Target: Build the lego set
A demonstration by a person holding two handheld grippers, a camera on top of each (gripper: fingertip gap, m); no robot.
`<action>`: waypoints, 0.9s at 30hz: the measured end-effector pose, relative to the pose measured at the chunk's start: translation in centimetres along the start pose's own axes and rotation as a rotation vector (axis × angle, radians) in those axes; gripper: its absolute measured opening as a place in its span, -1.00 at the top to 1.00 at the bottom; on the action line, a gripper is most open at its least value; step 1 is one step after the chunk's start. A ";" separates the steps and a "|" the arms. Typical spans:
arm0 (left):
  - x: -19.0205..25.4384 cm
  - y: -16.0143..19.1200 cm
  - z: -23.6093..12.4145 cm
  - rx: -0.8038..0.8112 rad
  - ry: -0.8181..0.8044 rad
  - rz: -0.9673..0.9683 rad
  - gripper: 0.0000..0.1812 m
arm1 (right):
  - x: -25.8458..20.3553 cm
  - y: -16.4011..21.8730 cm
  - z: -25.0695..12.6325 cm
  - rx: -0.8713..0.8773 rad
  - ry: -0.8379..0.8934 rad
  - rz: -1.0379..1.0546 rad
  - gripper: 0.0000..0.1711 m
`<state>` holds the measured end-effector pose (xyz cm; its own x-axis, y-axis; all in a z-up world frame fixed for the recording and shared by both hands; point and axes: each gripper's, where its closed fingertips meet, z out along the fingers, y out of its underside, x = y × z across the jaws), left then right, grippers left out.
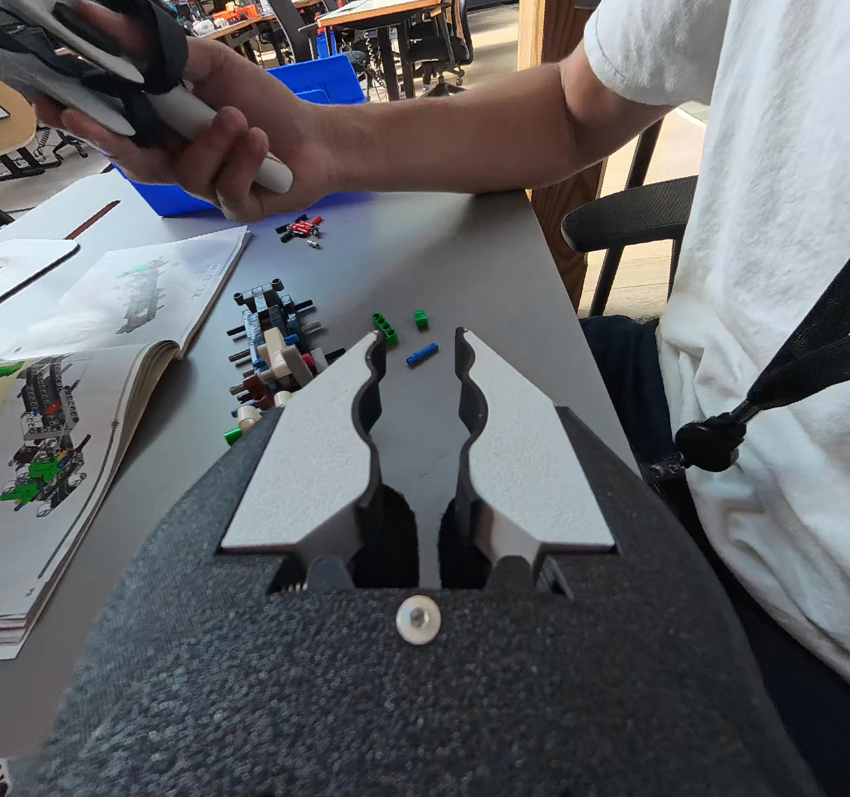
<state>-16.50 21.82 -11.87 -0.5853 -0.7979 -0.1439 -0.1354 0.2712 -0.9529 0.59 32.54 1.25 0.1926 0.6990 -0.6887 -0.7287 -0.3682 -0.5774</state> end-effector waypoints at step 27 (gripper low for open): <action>-1.9 0.5 -0.8 -0.007 0.015 -0.114 0.84 | 1.0 5.0 -0.4 -0.048 0.128 -0.042 0.97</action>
<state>-16.09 23.86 -11.87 -0.5780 -0.8155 -0.0308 -0.2074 0.1833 -0.9609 -2.61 31.16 -2.54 0.3065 0.6317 -0.7120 -0.6868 -0.3711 -0.6249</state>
